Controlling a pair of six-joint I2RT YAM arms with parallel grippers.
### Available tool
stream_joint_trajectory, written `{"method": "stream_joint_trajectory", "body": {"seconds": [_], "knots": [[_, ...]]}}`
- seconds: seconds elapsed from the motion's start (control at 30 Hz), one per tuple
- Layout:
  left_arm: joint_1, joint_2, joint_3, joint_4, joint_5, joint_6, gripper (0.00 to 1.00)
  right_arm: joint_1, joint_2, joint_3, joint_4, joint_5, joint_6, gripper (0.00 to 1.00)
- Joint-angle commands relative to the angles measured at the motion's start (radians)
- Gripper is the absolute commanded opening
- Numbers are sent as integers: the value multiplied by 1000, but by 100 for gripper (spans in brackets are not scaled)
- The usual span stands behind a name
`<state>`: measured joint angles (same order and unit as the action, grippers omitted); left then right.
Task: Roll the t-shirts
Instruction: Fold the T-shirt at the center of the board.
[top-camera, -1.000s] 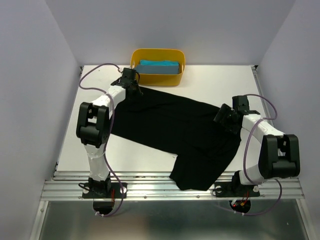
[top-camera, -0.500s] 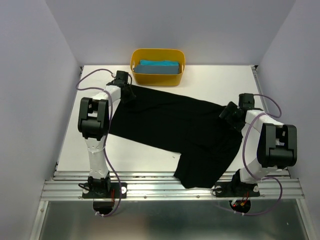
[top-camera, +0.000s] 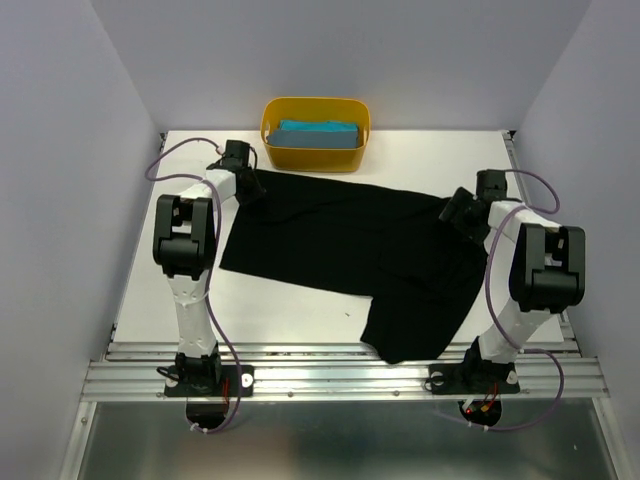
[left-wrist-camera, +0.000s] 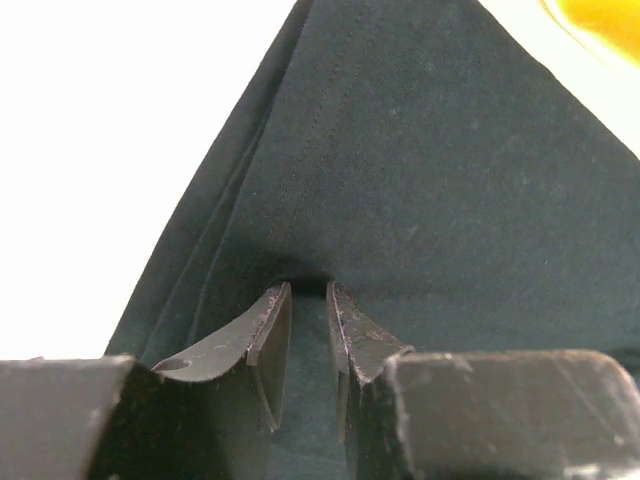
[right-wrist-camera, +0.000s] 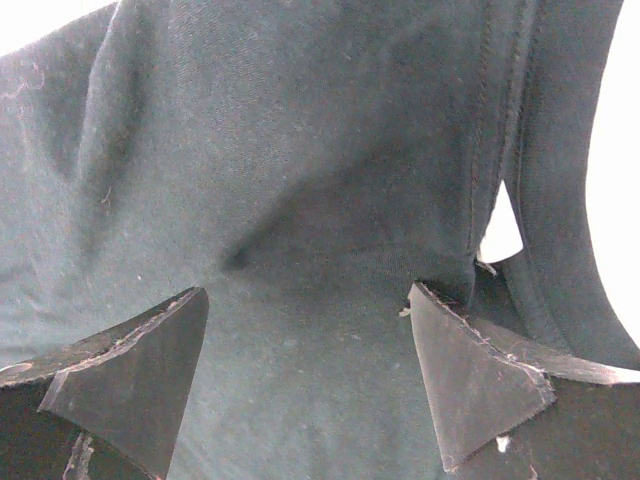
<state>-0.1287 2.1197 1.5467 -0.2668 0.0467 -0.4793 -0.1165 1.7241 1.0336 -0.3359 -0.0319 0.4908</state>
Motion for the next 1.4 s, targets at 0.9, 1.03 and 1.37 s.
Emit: {"method": "stream_joint_trajectory", "body": {"seconds": [0.9,1.03,1.37], "knots": [[12,-724,-660,-173,-108,-113,63,245,-458,-317,-35,-135,201,89],[12,-734,-677,-247,-157,-125,77,245,-469,-322,-69,-106,177,90],[12,-707,-774,-180,-131,-228,74,245,-489,-248,-159,-62,157,94]]}}
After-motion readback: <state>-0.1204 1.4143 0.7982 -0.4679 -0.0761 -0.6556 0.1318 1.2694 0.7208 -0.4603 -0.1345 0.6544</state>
